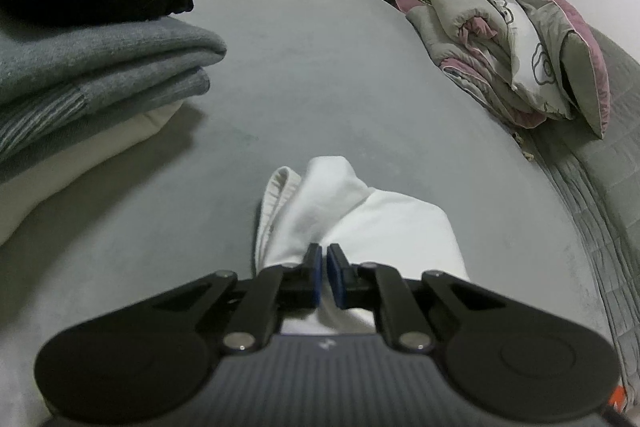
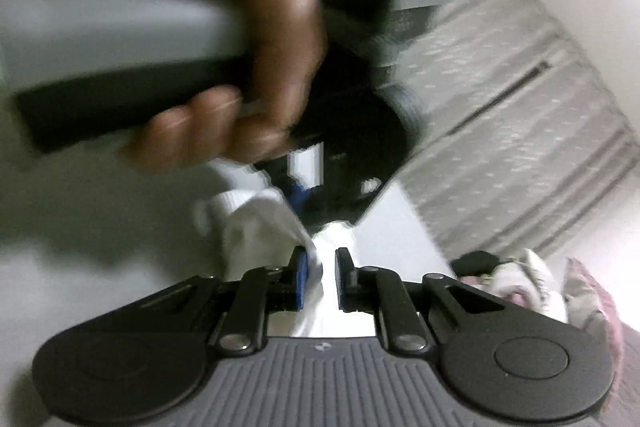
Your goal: Fold clothes
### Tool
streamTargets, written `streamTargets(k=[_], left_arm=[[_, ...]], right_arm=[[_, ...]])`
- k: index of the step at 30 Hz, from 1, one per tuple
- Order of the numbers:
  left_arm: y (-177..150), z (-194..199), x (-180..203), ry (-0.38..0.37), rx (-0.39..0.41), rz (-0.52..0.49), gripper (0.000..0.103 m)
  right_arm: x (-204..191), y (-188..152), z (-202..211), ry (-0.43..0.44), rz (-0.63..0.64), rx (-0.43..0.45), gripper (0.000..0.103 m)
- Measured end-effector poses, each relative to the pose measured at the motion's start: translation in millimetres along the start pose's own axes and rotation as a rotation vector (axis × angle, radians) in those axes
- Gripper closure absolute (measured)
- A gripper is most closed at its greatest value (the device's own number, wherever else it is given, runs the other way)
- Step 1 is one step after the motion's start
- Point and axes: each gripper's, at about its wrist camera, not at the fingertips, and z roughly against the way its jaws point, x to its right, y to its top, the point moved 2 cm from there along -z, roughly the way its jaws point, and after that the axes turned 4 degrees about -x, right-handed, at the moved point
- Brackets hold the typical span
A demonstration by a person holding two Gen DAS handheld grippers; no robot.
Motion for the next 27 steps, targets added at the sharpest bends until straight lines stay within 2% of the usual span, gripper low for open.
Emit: streamTargets(k=[5, 8, 13, 15, 17, 18, 23, 27], left_arm=[[2, -2, -6, -0.032, -0.007, 0.035, 0.097], [2, -3, -10, -0.039, -0.010, 0.048, 0.098], [3, -6, -15, -0.057, -0.013, 0.078, 0.098], [3, -7, -17, -0.066, -0.015, 0.093, 0.098], [2, -8, -16, -0.063, -0.015, 0.093, 0.098], [2, -9, -14, -0.054, -0.015, 0.085, 0.098], [2, -10, -8, -0.022, -0.019, 0.057, 0.098], [2, -10, -8, -0.024, -0.022, 0.058, 0.098]], right_arm=[[-14, -5, -18, 0.019, 0.131, 0.013, 0.091], [-16, -6, -23, 0.015, 0.161, 0.027, 0.091], [-20, 2, -23, 0.008, 0.211, 0.105, 0.091], [-19, 0, -21, 0.001, 0.185, 0.142, 0.091], [-17, -1, -18, -0.003, 0.153, 0.176, 0.101], [-14, -1, -14, 0.004, 0.122, 0.184, 0.101], [-16, 3, 4, -0.044, 0.142, 0.223, 0.102], [-17, 10, 16, -0.035, 0.152, 0.223, 0.102]])
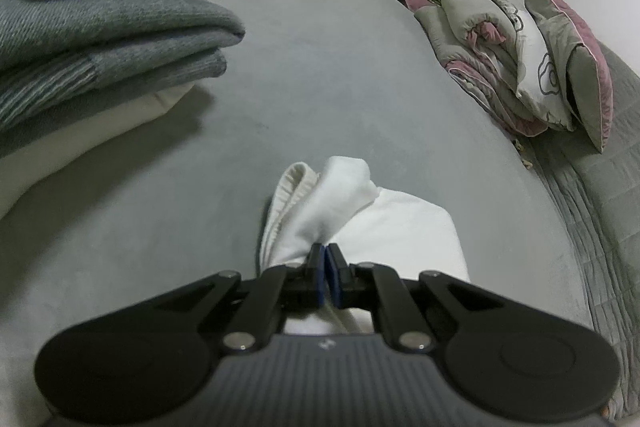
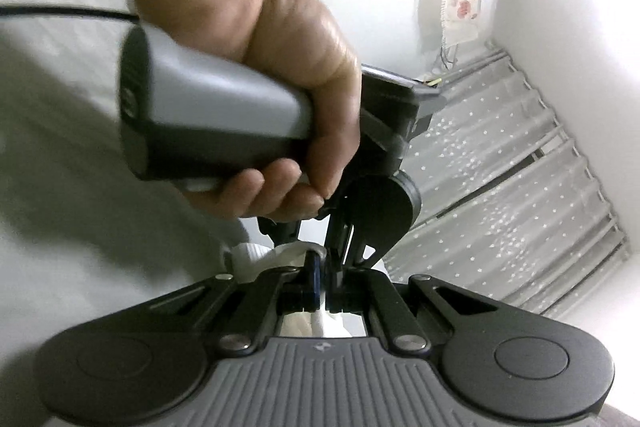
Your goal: Fold clothes
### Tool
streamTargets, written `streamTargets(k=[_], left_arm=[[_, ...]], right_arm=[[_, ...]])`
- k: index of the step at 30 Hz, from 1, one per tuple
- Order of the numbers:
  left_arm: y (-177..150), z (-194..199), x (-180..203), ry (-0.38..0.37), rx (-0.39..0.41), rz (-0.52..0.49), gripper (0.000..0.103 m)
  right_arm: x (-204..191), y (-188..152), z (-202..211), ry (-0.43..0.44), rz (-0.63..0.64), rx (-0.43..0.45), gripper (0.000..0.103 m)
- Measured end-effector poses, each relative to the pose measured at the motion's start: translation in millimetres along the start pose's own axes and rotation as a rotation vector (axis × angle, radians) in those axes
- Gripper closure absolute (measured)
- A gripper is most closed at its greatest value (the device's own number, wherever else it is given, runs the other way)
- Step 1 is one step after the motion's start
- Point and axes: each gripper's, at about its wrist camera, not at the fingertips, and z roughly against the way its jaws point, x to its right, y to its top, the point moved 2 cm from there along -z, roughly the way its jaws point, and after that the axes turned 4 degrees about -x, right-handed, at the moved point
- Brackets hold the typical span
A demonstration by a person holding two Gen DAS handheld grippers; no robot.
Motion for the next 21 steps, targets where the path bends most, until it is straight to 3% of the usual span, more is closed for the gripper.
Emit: streamTargets(k=[17, 21], left_arm=[[0, 4, 1, 0.004, -0.006, -0.026, 0.098], [0, 8, 1, -0.004, -0.007, -0.023, 0.098]], right_arm=[[14, 4, -1, 0.119, -0.087, -0.075, 0.101], [44, -4, 2, 0.174, -0.285, -0.128, 0.101]])
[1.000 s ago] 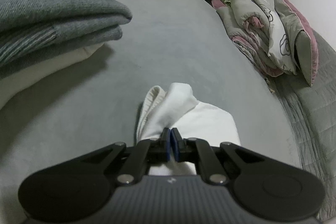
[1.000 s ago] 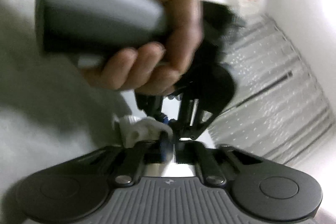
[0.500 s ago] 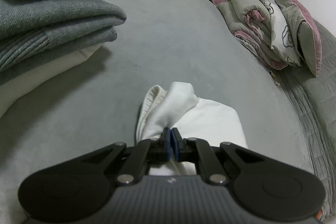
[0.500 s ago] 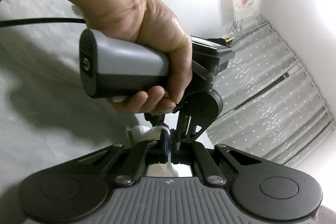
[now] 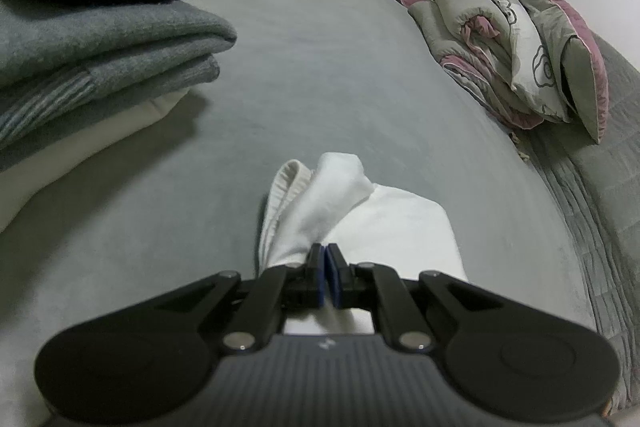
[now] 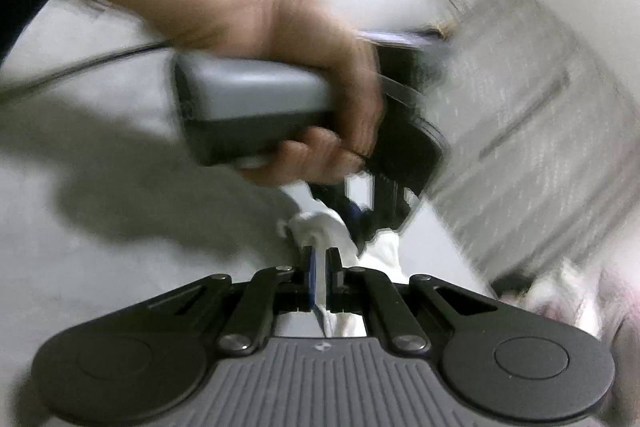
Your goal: Fold clothes
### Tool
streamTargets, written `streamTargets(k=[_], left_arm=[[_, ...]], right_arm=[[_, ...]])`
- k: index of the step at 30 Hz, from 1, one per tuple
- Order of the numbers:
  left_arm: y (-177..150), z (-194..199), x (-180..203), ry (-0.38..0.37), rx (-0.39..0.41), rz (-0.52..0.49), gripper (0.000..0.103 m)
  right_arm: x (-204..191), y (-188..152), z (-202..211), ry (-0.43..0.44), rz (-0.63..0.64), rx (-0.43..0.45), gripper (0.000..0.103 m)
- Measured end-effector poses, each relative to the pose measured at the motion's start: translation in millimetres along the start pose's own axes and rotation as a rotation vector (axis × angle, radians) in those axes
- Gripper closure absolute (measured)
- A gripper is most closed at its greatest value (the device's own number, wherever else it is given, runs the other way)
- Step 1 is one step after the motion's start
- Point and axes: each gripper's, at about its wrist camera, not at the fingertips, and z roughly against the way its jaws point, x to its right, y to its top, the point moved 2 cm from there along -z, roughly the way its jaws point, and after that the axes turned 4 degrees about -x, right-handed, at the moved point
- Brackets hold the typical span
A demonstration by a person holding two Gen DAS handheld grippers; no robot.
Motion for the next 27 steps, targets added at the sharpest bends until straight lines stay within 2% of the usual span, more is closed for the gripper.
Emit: streamTargets(k=[3, 4, 6, 9, 12, 13, 15, 19, 21, 24, 27], left_arm=[[-1, 3, 2, 0.006, 0.002, -0.015, 0.098], [-1, 5, 3, 0.012, 0.000, -0.027, 0.098], [-3, 10, 9, 0.027, 0.003, -0.058, 0.097], [-7, 20, 22, 0.056, 0.017, -0.112, 0.096], [-12, 30, 39, -0.001, 0.053, -0.162, 0.096], [-14, 31, 45, -0.024, 0.062, -0.182, 0.090], [-17, 20, 52, -0.026, 0.048, -0.202, 0.089], [-22, -3, 35, 0.063, -0.011, -0.146, 0.095], [-19, 4, 25, 0.021, -0.001, -0.062, 0.095], [-26, 14, 25, 0.046, 0.011, -0.068, 0.095], [-37, 25, 35, 0.043, 0.009, -0.082, 0.090]], right_arm=[[33, -4, 4, 0.049, -0.206, -0.034, 0.101], [38, -7, 4, 0.055, -0.240, -0.043, 0.101], [48, -7, -6, 0.058, -0.254, -0.064, 0.101], [43, -18, -19, 0.127, -0.275, -0.128, 0.101], [21, -38, -13, 0.182, -0.290, -0.174, 0.100], [22, -38, -12, 0.189, -0.309, -0.174, 0.099], [30, -39, -9, 0.224, -0.377, -0.174, 0.096], [57, -48, 8, 0.265, -0.480, -0.177, 0.096], [81, -59, 17, 0.257, -0.564, -0.177, 0.096], [126, -76, 13, 0.253, -0.751, -0.166, 0.095], [154, -68, -13, 0.257, -0.781, -0.183, 0.086]])
